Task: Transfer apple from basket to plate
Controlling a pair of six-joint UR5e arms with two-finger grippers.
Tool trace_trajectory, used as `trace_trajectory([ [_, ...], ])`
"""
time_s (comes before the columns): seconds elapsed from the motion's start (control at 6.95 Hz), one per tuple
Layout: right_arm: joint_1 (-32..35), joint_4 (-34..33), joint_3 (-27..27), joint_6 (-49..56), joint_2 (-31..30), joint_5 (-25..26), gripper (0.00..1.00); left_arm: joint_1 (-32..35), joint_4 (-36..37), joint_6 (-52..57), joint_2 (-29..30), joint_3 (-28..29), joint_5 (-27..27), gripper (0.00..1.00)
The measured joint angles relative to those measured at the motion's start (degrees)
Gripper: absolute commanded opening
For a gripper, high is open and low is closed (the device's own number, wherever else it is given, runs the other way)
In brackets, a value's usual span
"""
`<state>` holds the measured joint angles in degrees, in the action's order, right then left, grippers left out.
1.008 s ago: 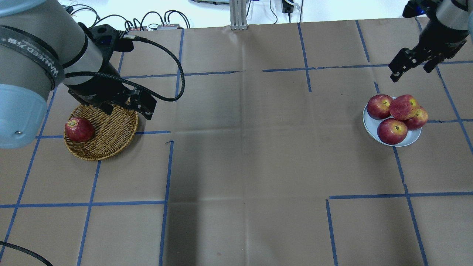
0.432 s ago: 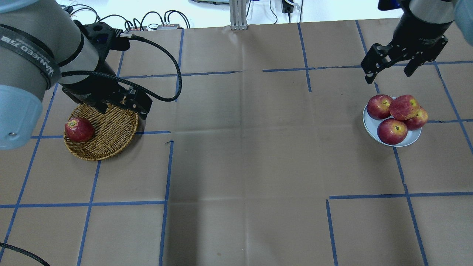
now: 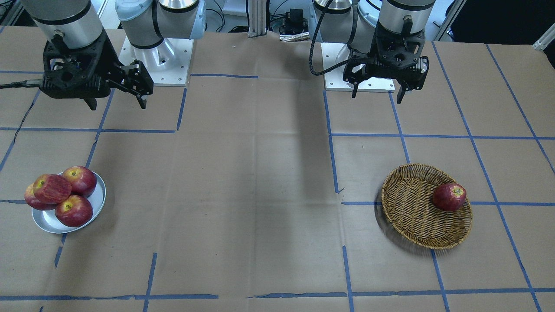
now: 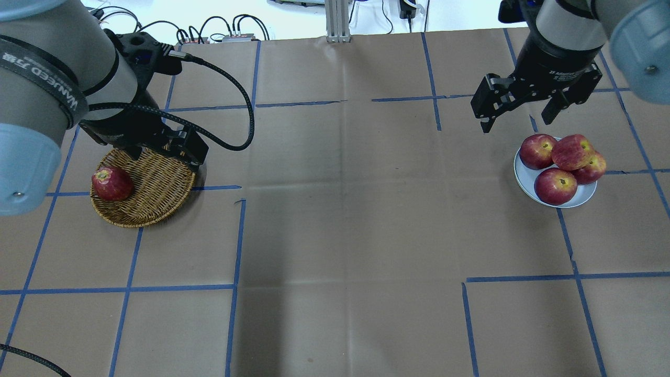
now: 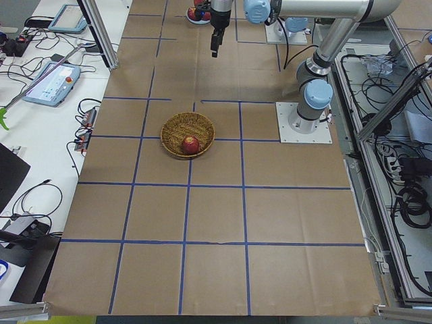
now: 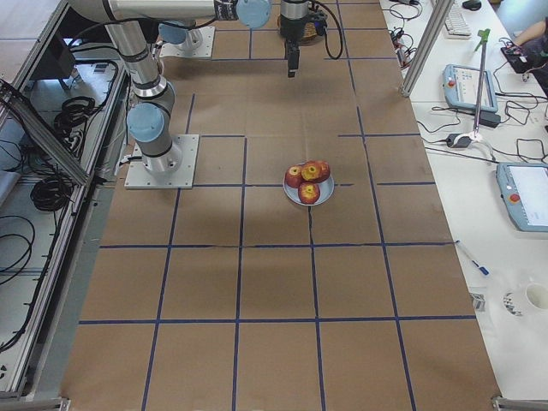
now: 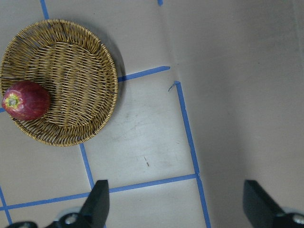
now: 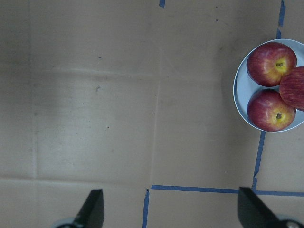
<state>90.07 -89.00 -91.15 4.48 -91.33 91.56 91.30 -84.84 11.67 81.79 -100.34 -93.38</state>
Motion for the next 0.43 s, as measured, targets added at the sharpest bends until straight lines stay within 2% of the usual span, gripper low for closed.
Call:
trace_trajectory([
  [0.43,0.16,-0.04,-0.04,0.0,-0.3,-0.14,1.0,-0.04,0.01,-0.38,-0.6,-0.31,2.12,0.99],
])
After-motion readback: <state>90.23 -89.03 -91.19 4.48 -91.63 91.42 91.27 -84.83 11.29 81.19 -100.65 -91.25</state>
